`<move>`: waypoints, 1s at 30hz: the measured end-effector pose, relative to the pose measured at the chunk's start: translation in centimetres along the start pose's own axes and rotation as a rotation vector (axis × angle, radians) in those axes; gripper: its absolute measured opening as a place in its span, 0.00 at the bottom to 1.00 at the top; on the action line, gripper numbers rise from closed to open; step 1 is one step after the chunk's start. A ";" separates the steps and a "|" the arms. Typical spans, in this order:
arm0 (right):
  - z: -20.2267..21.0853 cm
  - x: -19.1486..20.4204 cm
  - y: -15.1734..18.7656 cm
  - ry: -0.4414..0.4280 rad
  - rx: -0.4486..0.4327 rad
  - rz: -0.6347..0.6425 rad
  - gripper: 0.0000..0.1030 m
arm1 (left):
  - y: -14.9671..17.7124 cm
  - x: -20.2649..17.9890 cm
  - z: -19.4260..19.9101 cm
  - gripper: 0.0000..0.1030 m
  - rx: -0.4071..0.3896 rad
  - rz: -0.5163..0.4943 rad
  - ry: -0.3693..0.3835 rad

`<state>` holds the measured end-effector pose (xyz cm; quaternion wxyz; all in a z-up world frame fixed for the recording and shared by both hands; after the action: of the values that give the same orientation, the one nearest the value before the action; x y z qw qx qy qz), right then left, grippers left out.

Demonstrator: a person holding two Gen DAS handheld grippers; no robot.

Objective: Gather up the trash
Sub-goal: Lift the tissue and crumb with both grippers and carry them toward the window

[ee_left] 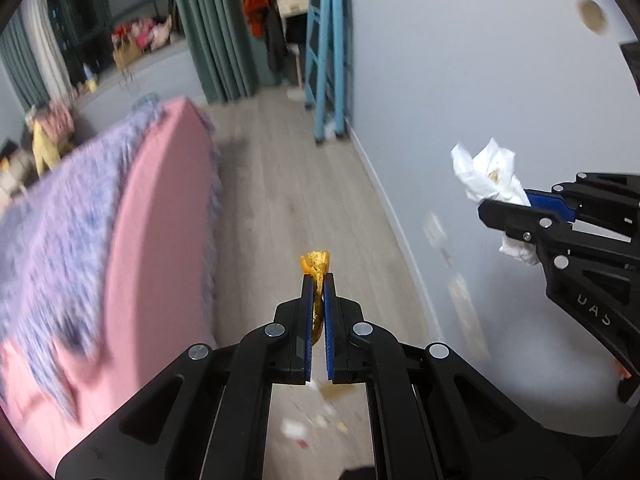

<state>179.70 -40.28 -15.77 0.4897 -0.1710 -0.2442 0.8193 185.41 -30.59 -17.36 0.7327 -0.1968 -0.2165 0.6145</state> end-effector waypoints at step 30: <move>-31.2 -13.4 -47.5 0.047 -0.022 0.022 0.11 | -49.1 25.9 -32.7 0.04 -0.035 0.066 -0.009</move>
<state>236.31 -25.87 -13.87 0.4845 -0.1983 -0.2396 0.8177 247.61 -14.03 -15.32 0.7074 -0.2136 -0.2238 0.6354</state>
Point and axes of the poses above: each gripper's, at about its wrist camera, not at the fingertips, and z roughly against the way its jaws point, x to its left, y to its underside, the point moved 8 cm from there along -z, roughly the way its jaws point, and after that the axes turned 3 degrees about y, right-handed, at the moved point
